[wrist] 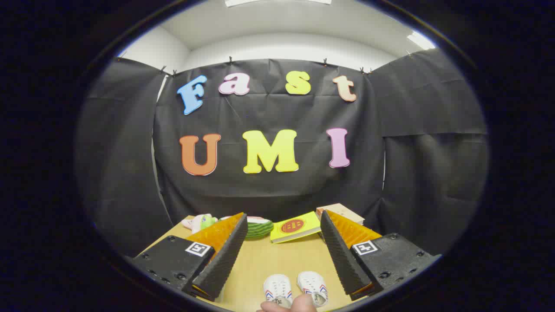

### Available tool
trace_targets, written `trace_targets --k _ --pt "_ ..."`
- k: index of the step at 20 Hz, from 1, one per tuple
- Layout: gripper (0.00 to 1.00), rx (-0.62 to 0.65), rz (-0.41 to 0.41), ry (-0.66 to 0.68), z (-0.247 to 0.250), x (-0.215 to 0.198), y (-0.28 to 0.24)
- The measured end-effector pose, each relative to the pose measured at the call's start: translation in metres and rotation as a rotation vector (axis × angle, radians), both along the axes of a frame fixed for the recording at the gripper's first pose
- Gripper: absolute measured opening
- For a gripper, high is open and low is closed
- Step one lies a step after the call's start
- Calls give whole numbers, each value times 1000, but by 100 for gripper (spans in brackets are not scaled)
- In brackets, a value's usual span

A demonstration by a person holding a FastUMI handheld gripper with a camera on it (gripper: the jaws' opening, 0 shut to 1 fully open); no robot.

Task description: Open the storage box then place both shoes into the box .Put the left shoe in first, then the right shoe, with the right side of both shoes facing outward in a uniform manner.

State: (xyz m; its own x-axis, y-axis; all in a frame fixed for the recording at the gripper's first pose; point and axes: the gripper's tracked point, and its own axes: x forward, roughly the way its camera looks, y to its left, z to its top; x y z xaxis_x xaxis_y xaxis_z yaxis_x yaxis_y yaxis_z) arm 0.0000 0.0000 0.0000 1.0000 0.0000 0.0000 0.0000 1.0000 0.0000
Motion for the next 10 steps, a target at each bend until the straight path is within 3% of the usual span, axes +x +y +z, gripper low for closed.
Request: trace_targets --k 10 --pt "100 -1 64 14 3 -5 14"
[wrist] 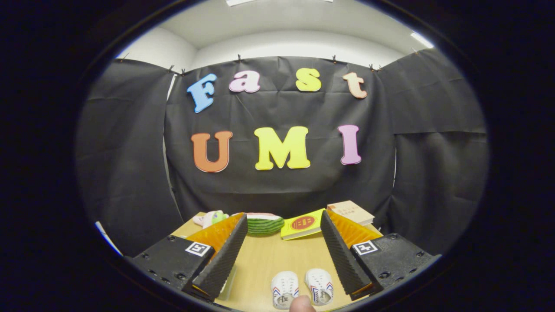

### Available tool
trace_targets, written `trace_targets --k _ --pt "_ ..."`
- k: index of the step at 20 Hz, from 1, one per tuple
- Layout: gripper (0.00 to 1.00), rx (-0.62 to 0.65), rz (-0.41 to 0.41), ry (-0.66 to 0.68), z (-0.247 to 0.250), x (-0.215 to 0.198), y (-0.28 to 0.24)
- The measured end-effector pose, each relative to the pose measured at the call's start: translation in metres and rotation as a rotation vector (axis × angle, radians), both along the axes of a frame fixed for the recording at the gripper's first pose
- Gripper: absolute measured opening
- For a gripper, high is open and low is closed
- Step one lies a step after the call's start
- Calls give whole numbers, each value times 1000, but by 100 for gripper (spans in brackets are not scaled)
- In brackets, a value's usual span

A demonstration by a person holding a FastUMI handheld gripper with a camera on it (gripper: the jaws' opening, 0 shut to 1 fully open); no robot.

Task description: Open the storage box then place both shoes into the box .Put the left shoe in first, then the right shoe, with the right side of both shoes facing outward in a uniform manner.

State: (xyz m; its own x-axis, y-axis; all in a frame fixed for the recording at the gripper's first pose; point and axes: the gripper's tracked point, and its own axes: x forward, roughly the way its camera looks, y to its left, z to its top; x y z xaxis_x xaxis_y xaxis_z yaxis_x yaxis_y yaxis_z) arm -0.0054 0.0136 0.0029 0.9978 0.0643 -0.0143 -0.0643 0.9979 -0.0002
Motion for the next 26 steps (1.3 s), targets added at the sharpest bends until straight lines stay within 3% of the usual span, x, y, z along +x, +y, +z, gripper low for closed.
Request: trace_targets --k 16,21,26 --pt "100 17 38 59 -20 12 6" --pt "100 64 145 162 -47 16 33" --pt "100 100 265 320 -106 17 67"
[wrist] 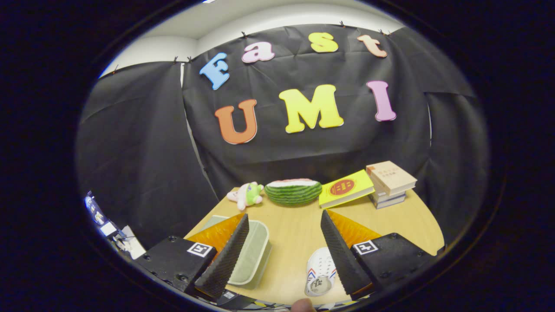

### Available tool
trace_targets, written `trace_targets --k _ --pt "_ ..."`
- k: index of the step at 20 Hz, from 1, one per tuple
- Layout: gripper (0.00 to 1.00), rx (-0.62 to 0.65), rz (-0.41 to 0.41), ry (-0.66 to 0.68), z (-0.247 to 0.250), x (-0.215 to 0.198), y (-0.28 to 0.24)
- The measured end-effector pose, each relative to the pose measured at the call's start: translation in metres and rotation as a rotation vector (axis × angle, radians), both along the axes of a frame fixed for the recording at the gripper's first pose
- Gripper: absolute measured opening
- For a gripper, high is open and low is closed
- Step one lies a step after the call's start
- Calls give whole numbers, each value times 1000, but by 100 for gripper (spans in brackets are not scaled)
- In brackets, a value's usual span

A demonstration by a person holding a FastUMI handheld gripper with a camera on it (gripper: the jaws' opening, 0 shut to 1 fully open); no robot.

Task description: Open the storage box then place both shoes into the box .Put the left shoe in first, then the right shoe, with the right side of both shoes facing outward in a uniform manner.

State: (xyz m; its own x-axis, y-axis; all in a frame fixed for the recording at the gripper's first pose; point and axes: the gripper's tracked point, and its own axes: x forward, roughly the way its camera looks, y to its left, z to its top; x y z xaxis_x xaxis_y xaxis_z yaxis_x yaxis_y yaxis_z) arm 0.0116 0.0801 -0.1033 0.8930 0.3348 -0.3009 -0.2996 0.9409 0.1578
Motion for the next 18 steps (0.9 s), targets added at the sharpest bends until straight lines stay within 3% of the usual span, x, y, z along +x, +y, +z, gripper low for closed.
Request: trace_targets --k 9,18 --pt "100 16 251 294 -132 -5 71" --pt "100 232 297 542 -190 4 101"
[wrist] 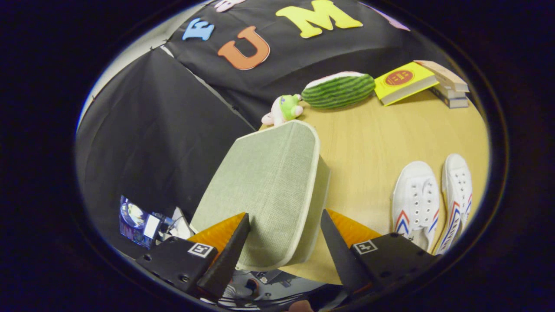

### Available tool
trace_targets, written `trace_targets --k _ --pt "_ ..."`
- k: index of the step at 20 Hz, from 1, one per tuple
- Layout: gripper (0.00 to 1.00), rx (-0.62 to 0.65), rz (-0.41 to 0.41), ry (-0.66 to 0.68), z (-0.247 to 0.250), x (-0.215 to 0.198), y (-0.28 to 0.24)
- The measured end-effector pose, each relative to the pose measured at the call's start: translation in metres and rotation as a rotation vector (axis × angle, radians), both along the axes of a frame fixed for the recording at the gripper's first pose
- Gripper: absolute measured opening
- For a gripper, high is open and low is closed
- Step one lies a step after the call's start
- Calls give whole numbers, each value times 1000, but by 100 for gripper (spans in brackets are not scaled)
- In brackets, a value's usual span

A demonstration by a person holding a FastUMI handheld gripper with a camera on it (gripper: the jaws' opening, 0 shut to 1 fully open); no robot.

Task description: Open the storage box then place both shoes into the box .Put the left shoe in first, then the right shoe, with the right side of both shoes facing outward in a uniform manner.

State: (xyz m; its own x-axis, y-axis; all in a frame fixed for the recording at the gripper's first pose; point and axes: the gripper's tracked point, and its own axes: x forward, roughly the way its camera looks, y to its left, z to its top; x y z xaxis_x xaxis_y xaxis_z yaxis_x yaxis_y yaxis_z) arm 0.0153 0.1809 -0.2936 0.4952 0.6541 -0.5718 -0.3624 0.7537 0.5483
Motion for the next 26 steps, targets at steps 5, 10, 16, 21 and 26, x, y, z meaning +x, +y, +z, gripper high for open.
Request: trace_targets --k 5,10,16,21,26 --pt "99 114 21 137 -6 -3 8" --pt "84 249 22 293 -6 -8 19" --pt "38 287 -14 326 8 -7 -4" --pt "6 369 -21 382 40 -14 -1" --pt "5 383 55 324 95 -23 28"
